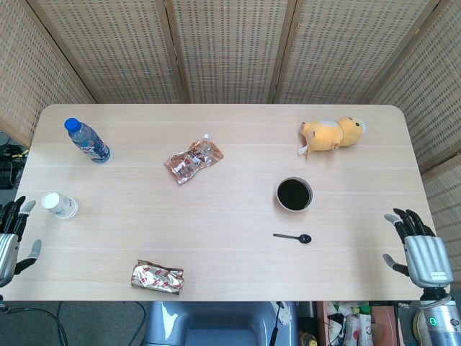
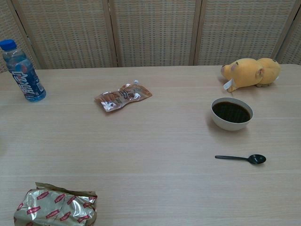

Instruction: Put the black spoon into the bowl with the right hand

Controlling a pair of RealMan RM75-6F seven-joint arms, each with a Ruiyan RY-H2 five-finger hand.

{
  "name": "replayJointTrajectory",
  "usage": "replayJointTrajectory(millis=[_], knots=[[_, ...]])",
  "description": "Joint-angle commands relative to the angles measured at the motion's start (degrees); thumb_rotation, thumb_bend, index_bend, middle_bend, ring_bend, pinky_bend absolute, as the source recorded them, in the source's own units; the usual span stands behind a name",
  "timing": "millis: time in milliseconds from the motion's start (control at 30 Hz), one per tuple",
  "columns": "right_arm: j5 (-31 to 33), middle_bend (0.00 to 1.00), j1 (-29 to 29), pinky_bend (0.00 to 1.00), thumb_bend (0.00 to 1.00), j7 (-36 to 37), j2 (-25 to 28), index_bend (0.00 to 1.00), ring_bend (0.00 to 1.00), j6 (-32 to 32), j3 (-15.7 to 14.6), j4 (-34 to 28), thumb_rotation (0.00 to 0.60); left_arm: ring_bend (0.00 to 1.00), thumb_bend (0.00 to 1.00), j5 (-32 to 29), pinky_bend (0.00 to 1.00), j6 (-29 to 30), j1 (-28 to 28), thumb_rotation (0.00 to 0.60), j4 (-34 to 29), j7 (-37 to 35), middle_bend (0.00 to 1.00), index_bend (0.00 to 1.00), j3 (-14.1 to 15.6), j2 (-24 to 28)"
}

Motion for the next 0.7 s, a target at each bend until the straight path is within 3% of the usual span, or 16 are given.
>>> replayJointTrajectory(millis=[33, 700], knots=[[0.0, 0.26, 0.0, 0.39, 0.31, 0.0, 0.0, 0.24, 0.17, 0.0, 0.0, 0.0, 0.600, 0.00, 0.44, 0.1, 0.00, 0.0, 0.0, 0.600, 0.0, -0.1, 0.00, 0.00, 0.1, 0.0], [-1.3, 0.26, 1.0, 0.39, 0.31, 2.2, 0.4, 0.24, 0.17, -0.6, 0.1, -0.6, 0.600, 0.00, 0.44, 0.7, 0.00, 0.0, -0.4, 0.600, 0.3, -0.5, 0.00, 0.00, -0.2, -0.1]])
